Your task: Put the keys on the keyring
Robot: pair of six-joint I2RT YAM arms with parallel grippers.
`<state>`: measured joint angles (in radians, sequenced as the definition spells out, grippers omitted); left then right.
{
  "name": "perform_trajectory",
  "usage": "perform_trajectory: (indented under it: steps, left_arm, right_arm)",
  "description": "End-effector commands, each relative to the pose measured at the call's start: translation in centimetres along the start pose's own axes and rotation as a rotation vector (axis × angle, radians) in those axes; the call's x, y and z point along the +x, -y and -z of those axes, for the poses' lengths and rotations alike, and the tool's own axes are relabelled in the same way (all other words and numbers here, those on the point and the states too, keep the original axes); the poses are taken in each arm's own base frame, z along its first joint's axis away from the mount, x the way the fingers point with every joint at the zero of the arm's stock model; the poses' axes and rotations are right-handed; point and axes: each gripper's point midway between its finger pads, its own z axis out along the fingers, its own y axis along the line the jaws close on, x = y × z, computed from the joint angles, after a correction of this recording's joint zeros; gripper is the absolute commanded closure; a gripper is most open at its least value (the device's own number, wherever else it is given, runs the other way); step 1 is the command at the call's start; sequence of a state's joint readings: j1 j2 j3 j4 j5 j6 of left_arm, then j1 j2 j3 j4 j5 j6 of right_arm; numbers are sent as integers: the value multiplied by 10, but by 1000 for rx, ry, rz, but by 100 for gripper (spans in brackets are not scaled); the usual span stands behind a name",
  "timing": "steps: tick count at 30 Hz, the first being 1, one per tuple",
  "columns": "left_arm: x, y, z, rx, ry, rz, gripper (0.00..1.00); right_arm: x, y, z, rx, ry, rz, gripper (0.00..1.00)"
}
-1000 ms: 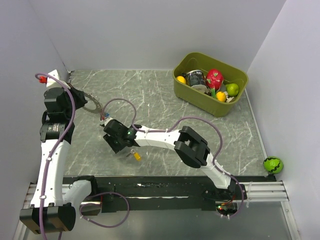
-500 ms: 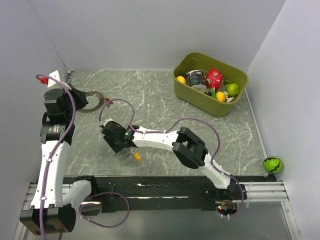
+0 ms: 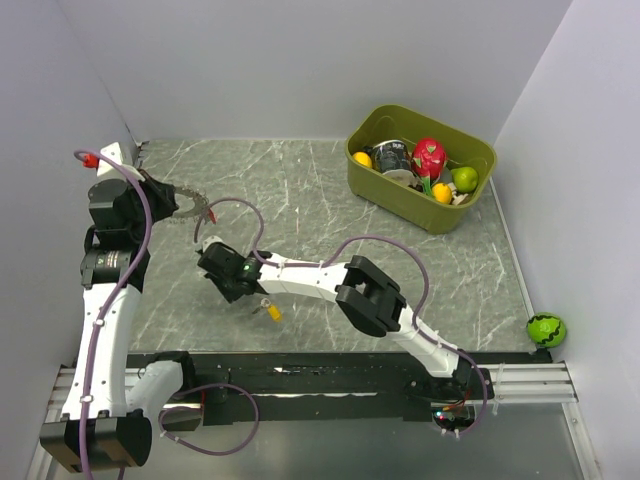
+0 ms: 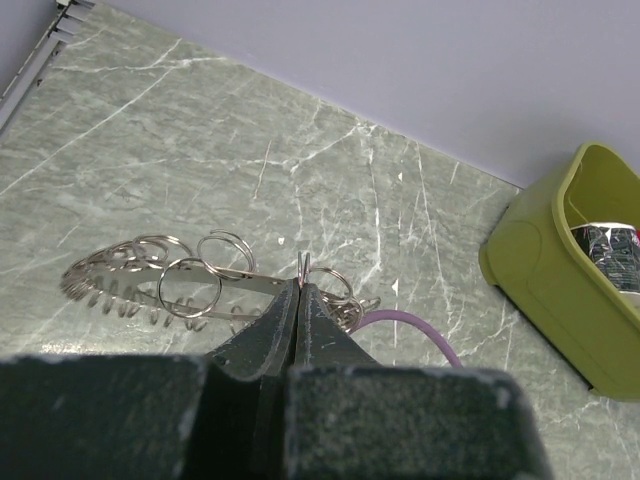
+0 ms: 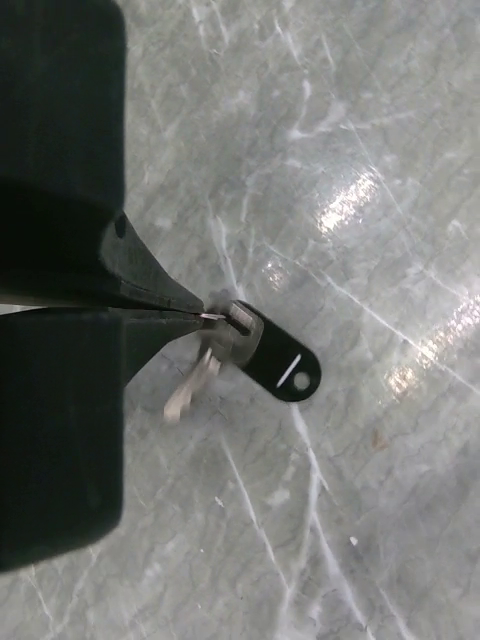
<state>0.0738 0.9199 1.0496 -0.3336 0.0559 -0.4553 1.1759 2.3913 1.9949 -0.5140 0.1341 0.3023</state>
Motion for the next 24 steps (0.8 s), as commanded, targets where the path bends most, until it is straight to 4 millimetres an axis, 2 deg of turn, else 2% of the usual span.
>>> perform_trajectory:
  steps: [1,8,15,17,21,22,23,24]
  left_arm:
    - [-28,14,8,59,106,-21,99]
    - [-25,16,7,76,99,-28,99]
    - [-22,18,6,95,90,-41,99]
    - [-20,17,5,95,85,-44,99]
    - [-14,21,3,128,64,-55,99]
    - [-12,23,3,142,58,-56,99]
    - [-11,28,3,171,53,-57,99]
    - [-8,32,3,194,42,-67,99]
  right_arm:
    - [-11,12,22,60,48,3,100]
    - [-22,25,55,71,136,0,100]
    - [-29,24,75,15,186,-21,100]
    - [-33,27,88,-8,221,-42,100]
    - [-42,48,117,-63,273,-99,100]
    - [-42,60,130,-91,287,-122,100]
    - [-43,65,137,-114,301,-130,100]
    - [-45,72,152,-143,347,-134,100]
